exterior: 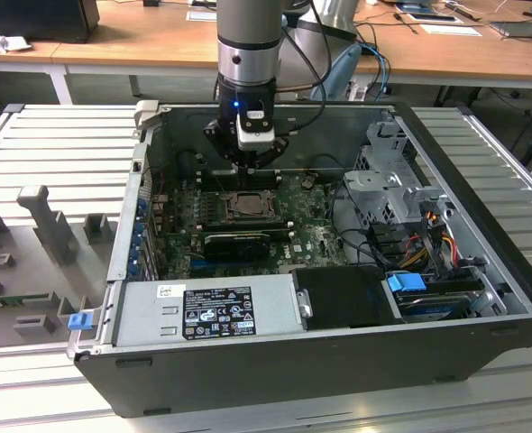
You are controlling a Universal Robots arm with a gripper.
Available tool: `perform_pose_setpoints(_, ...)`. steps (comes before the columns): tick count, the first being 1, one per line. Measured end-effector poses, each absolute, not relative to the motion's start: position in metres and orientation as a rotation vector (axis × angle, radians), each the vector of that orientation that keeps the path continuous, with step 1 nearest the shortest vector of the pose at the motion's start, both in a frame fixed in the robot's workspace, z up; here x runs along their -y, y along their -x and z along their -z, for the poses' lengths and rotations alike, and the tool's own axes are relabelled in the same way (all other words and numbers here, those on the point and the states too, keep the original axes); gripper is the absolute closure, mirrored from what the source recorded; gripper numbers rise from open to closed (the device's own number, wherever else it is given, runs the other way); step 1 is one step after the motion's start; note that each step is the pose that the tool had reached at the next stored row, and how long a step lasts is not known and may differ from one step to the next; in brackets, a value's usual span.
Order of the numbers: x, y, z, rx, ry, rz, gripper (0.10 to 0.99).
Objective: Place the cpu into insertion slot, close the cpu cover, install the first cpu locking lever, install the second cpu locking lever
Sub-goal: 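Install the first cpu locking lever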
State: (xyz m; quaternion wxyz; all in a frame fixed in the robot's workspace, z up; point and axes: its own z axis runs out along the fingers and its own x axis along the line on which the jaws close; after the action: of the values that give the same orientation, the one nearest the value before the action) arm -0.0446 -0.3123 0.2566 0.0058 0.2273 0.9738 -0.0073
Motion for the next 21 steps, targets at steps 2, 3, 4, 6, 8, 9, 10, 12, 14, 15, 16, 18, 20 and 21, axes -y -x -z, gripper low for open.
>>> perform_pose_setpoints(2,0.3123,0.0446,-0.2566,-3.054,-0.686,0.023,0.980)
perform_pose_setpoints(3,0.3123,0.0447,-0.2566,-3.059,-0.661,0.023,0.980)
perform_pose_setpoints(4,0.3123,0.0446,-0.2566,-3.062,-0.646,0.023,0.980)
perform_pose_setpoints(6,0.3123,0.0446,-0.2566,-3.066,-0.625,0.022,0.980)
perform_pose_setpoints(8,0.3123,0.0446,-0.2566,-3.071,-0.603,0.022,0.980)
perform_pose_setpoints(9,0.3123,0.0446,-0.2566,-3.075,-0.582,0.022,0.980)
perform_pose_setpoints(10,0.3123,0.0446,-0.2566,-3.081,-0.547,0.022,0.980)
perform_pose_setpoints(12,0.3123,0.0446,-0.2566,-3.085,-0.523,0.022,0.980)
perform_pose_setpoints(14,0.3123,0.0446,-0.2566,-3.091,-0.483,0.022,0.980)
perform_pose_setpoints(15,0.3123,0.0446,-0.2566,-3.093,-0.472,0.021,0.980)
perform_pose_setpoints(16,0.3123,0.0447,-0.2566,-3.095,-0.462,0.021,0.980)
perform_pose_setpoints(18,0.3123,0.0446,-0.2566,-3.098,-0.439,0.021,0.980)
perform_pose_setpoints(20,0.3123,0.0447,-0.2566,-3.101,-0.418,0.021,0.980)
perform_pose_setpoints(21,0.3123,0.0446,-0.2566,-3.103,-0.401,0.021,0.980)
